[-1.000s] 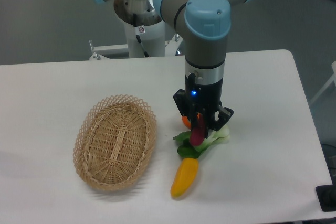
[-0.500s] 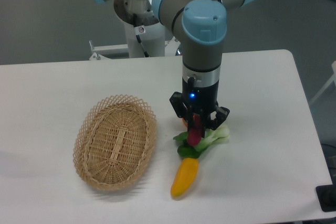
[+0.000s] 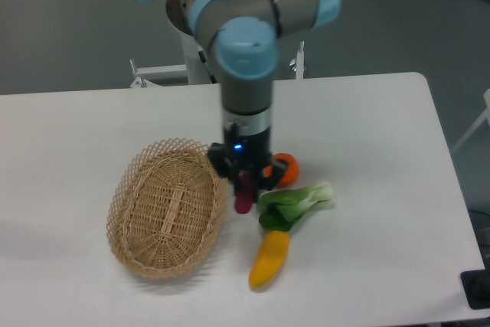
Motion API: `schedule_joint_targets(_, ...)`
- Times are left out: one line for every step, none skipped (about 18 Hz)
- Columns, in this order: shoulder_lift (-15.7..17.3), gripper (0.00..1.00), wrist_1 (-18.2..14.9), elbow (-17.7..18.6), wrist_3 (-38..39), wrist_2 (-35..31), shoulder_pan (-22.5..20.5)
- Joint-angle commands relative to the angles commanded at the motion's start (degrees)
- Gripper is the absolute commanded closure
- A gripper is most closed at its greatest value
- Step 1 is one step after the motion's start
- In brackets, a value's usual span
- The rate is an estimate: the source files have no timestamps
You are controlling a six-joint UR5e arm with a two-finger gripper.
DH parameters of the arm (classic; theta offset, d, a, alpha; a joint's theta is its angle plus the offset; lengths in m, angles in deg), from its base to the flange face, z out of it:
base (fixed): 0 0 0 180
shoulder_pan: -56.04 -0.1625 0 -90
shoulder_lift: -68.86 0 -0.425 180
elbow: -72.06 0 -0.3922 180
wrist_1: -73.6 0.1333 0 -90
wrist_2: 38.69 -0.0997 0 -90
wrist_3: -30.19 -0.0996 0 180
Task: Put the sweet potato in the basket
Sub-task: 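Carry the held sweet potato over to the wicker basket, then lower the sweet potato into the basket and open the gripper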
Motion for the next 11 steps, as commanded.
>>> schedule_joint_targets(-0.71,0.67,0.88,0.00,1.58,-1.50,1.85)
schedule_joint_targets(-1.67,0.67,1.75,0.17,2.73,-2.38,3.43)
schedule_joint_targets(-2.81,0.67,2.20,0.26,3.35,-3.00,4.75)
schedule_joint_targets(-3.87,0.67,2.29,0.18,3.79,-3.53,5.64)
schedule_joint_targets(-4.66,0.67,2.29,0.00,4.23,-3.71,6.52)
schedule_joint_targets(-4.93,0.67,2.29,-0.09,4.32,-3.62,6.96)
schedule_joint_targets(-5.89,0.67,2.46,0.09,4.23,-3.62,8.44)
schedule_joint_targets(-6.16,0.67,2.64,0.26,4.15,-3.62,8.89)
schedule_joint_targets(-6.34,0.67,2.55,0.44,3.88,-3.62,9.16)
schedule_joint_targets(-6.86,0.67,2.47,0.53,3.62,-3.54,9.60)
schedule_joint_targets(-7.47,0.66,2.55,0.53,3.36,-3.62,9.95)
